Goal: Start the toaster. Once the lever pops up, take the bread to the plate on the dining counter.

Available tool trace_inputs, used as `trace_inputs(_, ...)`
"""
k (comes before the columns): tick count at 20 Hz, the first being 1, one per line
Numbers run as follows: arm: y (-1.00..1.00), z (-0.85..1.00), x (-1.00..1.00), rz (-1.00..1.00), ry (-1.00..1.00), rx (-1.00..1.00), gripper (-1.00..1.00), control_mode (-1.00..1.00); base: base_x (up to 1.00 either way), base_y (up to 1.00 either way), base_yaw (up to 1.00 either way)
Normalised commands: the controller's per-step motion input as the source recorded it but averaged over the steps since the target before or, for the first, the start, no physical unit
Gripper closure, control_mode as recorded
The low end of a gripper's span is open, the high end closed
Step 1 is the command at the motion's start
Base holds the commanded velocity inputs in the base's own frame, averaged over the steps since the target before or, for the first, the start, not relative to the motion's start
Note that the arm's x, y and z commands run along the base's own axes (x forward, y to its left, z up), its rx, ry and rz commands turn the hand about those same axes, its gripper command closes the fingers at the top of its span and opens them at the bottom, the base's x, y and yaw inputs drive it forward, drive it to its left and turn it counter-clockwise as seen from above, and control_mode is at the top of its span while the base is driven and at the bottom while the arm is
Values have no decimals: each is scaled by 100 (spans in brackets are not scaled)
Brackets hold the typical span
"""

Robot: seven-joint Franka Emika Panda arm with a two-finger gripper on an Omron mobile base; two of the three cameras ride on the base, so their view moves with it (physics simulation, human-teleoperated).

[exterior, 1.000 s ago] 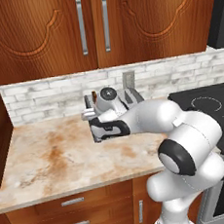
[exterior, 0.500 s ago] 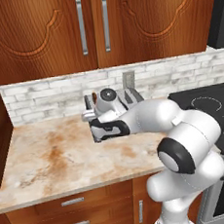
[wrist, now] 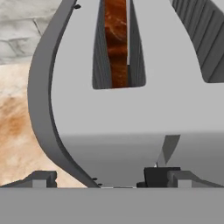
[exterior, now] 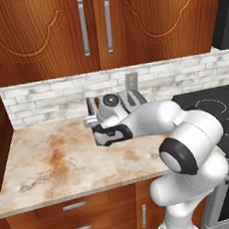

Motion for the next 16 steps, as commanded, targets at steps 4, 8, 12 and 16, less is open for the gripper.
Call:
trace_inputs(4, 0, -21, 0, 0, 0, 0, -100, -100, 0, 0, 0)
trace_inputs(8, 0, -23, 0, 0, 0, 0, -100, -100, 0, 0, 0)
trace_inputs(12, 0, -24, 0, 0, 0, 0, -100, -100, 0, 0, 0)
trace_inputs(16, 0, -22, 0, 0, 0, 0, -100, -100, 0, 0, 0)
